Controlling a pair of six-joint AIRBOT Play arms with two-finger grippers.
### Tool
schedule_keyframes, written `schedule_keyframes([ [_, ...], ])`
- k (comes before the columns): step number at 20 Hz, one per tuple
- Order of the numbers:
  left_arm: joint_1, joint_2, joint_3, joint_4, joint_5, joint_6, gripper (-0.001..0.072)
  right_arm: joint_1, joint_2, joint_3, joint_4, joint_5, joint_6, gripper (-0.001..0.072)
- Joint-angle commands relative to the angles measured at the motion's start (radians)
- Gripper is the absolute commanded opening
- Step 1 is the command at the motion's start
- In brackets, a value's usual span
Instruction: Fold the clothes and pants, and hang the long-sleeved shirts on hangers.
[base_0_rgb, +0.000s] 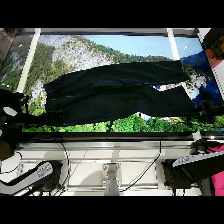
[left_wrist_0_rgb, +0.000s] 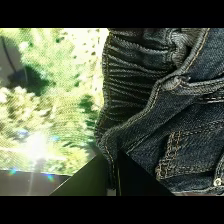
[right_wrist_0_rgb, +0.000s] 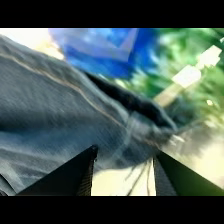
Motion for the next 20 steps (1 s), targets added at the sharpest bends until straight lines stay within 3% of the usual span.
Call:
schedule_keyframes([
  [1, -0.001, -0.001, -0.001, -0.037, -0.005, 0.000, 0.0021, 0.006, 0.000, 0.000, 0.030, -0.051, 0.006, 0.0393],
  [4, -0.001, -0.002, -0.001, -0.043, -0.004, 0.000, 0.0021, 0.009, 0.000, 0.000, 0.040, -0.074, 0.004, 0.0386],
  [5, -0.001, -0.002, -0.001, -0.054, -0.004, 0.000, 0.0021, 0.013, 0.000, 0.000, 0.039, -0.073, -0.004, 0.0338],
  [6, -0.001, -0.002, -0.001, -0.069, -0.004, 0.001, 0.0021, 0.020, 0.000, 0.000, 0.042, -0.072, -0.027, 0.0149],
  [7, -0.001, -0.002, -0.001, -0.090, -0.003, 0.000, 0.0021, 0.028, 0.000, 0.000, 0.043, -0.073, -0.036, 0.0026],
  [10, -0.001, 0.000, -0.001, -0.141, -0.008, 0.008, 0.0020, 0.047, 0.006, 0.000, 0.135, -0.039, -0.160, 0.0021],
  [12, -0.010, 0.011, 0.004, -0.137, -0.062, 0.116, 0.0019, 0.044, 0.047, 0.000, 0.160, -0.032, -0.199, 0.0021],
  [14, -0.031, 0.066, 0.011, -0.061, -0.141, 0.155, 0.0018, 0.020, 0.108, 0.000, 0.121, -0.039, -0.201, 0.0020],
  [16, -0.036, 0.169, 0.011, 0.033, -0.153, 0.155, 0.0018, -0.020, 0.165, 0.000, 0.089, -0.018, -0.201, 0.0020],
  [20, -0.036, 0.382, 0.011, 0.268, -0.220, 0.243, 0.0018, -0.116, 0.274, 0.000, 0.026, 0.041, -0.202, 0.0020],
])
